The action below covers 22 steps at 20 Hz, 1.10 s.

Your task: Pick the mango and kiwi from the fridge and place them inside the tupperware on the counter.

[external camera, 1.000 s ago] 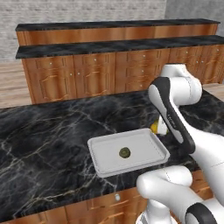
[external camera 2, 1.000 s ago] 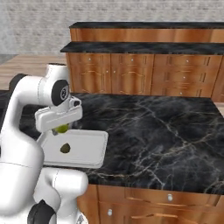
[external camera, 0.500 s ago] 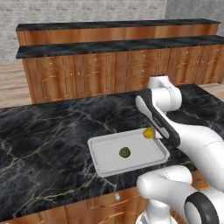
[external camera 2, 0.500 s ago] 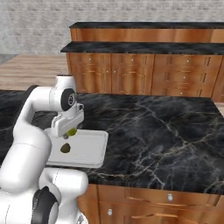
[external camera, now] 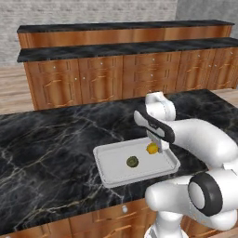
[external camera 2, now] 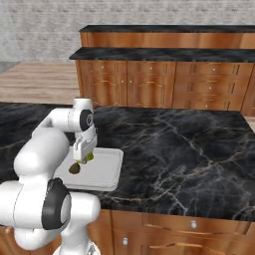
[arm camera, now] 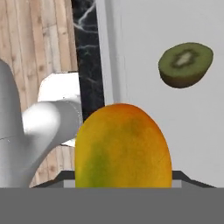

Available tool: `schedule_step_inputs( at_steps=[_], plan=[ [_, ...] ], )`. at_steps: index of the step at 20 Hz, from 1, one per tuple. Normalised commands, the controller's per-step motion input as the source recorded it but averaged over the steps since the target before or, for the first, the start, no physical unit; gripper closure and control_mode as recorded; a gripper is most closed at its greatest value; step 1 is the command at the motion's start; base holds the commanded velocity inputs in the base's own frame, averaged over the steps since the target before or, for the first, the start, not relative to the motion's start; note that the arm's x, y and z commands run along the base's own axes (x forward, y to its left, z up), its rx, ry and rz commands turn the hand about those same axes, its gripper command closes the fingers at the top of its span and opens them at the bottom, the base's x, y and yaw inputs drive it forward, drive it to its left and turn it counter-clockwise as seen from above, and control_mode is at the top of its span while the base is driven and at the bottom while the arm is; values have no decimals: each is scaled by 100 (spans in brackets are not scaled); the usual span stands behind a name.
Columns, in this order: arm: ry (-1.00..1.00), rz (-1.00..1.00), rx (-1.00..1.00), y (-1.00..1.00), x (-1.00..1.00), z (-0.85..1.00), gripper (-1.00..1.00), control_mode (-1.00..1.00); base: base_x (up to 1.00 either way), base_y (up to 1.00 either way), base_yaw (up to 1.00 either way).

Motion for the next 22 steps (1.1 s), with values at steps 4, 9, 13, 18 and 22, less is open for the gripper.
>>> schedule_step_inputs(
  at_steps=[4,9,13,18,22],
  plan=[
    [10,17,0,0,45,-60,100,-100,0,0,0],
    [0,10,0,0,23,-55,100,-100,0,0,0],
    [0,4,0,0,6,-51,100,-100,0,0,0],
    [-2,0,0,0,4,-46,100,-100,0,0,0],
    [0,0,0,0,10,-35,-100,-100,0,0,0]
  ],
)
